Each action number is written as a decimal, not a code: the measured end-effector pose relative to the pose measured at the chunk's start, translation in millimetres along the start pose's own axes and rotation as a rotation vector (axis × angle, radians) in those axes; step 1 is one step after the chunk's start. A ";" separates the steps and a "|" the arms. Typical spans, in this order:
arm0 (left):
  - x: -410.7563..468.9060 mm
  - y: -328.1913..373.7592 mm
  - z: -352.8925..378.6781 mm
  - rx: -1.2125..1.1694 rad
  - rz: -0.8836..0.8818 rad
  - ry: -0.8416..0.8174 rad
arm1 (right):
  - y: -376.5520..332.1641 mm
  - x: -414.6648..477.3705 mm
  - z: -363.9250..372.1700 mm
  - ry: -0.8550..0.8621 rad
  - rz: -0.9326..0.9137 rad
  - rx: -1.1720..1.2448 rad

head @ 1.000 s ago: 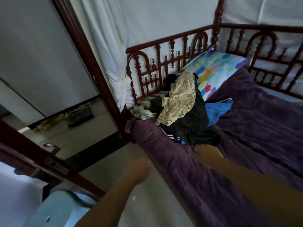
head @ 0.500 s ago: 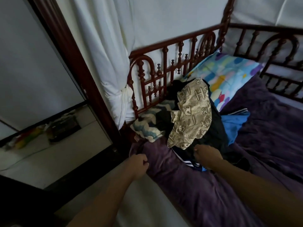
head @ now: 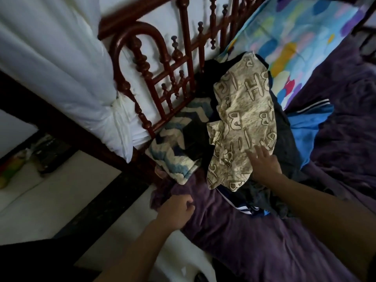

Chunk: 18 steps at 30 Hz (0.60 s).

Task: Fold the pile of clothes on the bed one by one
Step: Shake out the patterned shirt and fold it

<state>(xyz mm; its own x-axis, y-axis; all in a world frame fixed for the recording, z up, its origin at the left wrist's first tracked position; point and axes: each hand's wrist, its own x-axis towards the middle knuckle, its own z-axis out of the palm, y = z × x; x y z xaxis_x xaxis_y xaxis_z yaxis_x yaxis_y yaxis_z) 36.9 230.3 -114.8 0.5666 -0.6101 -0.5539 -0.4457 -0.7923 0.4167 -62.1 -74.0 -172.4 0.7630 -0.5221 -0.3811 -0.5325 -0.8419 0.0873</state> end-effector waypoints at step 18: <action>120.7 106.2 -118.9 -0.187 0.486 0.266 | 34.6 45.4 -163.5 -0.044 0.094 1.254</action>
<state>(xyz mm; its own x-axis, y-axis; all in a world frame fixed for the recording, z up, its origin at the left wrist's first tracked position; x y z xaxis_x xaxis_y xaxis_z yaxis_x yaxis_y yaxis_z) 140.4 71.3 -51.7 0.4934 -0.8663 -0.0776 -0.5814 -0.3948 0.7114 14.0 -149.0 -36.2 0.7033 -0.5478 -0.4531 -0.5834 -0.0805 -0.8082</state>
